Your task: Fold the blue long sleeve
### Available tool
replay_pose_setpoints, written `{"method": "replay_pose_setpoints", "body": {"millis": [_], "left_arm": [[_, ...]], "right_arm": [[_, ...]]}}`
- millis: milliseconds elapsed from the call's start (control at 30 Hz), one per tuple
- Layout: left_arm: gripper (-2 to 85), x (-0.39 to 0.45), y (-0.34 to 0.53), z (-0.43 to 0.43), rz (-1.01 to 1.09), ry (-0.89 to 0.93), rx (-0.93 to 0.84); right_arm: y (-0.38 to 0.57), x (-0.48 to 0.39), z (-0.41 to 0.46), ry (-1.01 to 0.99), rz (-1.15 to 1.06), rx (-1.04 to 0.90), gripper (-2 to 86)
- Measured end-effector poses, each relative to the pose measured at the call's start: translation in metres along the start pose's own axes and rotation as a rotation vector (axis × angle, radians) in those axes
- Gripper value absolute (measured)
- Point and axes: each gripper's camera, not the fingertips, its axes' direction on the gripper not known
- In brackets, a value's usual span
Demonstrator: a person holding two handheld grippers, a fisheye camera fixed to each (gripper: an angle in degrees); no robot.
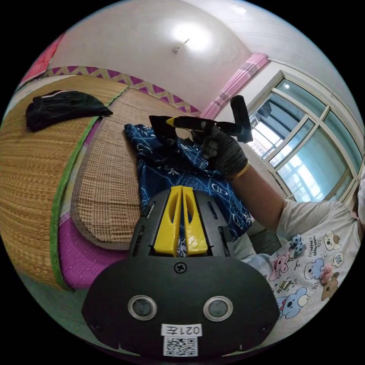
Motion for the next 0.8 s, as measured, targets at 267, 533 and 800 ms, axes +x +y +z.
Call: {"method": "replay_pose_setpoints", "body": {"millis": [267,533,800], "left_arm": [[-0.8,-0.014,-0.011,-0.009,-0.001,0.022,0.002],[4.5,-0.018,-0.089,0.026,0.129,-0.222,-0.061],[5.8,-0.066,-0.158,0.068,-0.015,-0.322,-0.176]], "right_arm": [[0.031,0.024,0.038,-0.174,-0.037,-0.157,9.8],[0.130,0.133,-0.080,0.276,-0.012,-0.136,7.1],[0.211,0.186,-0.116,0.270,0.026,-0.110,6.4]]}}
